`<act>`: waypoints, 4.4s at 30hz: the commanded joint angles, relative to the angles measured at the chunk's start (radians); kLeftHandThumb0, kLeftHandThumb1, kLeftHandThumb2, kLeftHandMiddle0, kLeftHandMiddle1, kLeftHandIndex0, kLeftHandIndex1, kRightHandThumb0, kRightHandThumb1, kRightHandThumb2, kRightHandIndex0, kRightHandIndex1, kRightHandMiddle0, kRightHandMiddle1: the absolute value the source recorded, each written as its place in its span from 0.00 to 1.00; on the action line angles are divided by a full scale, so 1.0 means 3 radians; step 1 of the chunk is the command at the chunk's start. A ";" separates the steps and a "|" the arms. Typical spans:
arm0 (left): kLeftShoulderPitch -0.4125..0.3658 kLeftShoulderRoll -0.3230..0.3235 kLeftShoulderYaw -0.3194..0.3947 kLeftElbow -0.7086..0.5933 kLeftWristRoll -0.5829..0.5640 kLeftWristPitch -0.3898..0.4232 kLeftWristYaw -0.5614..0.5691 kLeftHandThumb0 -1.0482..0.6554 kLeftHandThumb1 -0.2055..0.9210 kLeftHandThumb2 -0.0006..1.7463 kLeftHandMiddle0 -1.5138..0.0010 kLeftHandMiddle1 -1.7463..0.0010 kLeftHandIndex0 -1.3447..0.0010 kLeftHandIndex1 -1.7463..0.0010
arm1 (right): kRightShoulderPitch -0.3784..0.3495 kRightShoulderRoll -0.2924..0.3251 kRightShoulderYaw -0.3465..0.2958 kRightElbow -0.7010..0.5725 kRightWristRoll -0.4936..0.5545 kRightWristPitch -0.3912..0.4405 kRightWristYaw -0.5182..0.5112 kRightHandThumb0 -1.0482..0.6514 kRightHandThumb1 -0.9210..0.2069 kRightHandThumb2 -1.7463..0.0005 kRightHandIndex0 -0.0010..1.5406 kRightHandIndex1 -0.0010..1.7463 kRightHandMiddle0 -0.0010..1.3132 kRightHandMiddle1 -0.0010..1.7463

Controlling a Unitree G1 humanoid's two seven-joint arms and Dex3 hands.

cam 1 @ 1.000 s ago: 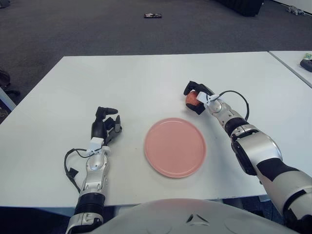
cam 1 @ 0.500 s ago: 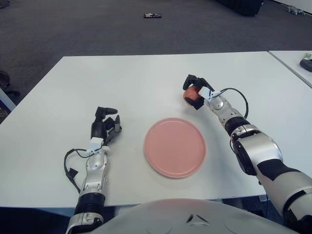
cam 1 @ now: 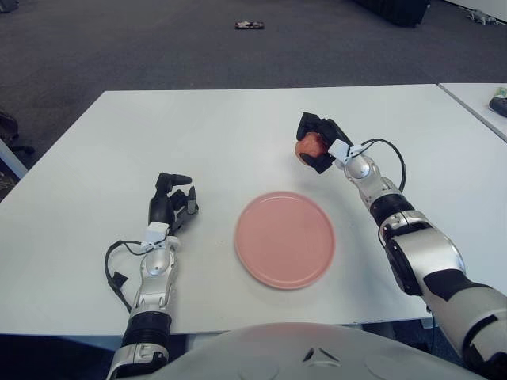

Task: Put the apple into the plate.

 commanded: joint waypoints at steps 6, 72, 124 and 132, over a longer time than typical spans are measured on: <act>0.0038 -0.0043 -0.0033 0.0124 -0.0021 -0.0033 -0.0035 0.39 0.80 0.48 0.43 0.00 0.75 0.00 | 0.0413 -0.0071 -0.0003 -0.0774 0.0319 -0.0116 0.0455 0.61 0.81 0.06 0.58 0.94 0.47 1.00; 0.0029 -0.0047 -0.0053 0.0153 -0.0056 -0.0090 -0.0068 0.40 0.84 0.45 0.44 0.00 0.77 0.00 | 0.1162 -0.0675 0.0881 -0.1956 -0.1475 -0.0935 0.0302 0.61 0.31 0.45 0.28 0.95 0.24 0.99; -0.0013 -0.0047 -0.0047 0.0215 -0.0154 -0.0139 -0.0233 0.39 0.82 0.46 0.46 0.00 0.76 0.00 | 0.1632 -0.0304 0.0111 -0.2424 0.0791 -0.0769 0.0359 0.00 0.00 0.43 0.01 0.00 0.00 0.00; -0.0034 -0.0070 -0.0047 0.0223 -0.0077 -0.0101 -0.0149 0.39 0.82 0.47 0.44 0.00 0.76 0.00 | 0.1639 0.0287 -0.0239 -0.2441 0.0690 -0.0692 -0.0216 0.10 0.00 0.54 0.11 0.10 0.00 0.32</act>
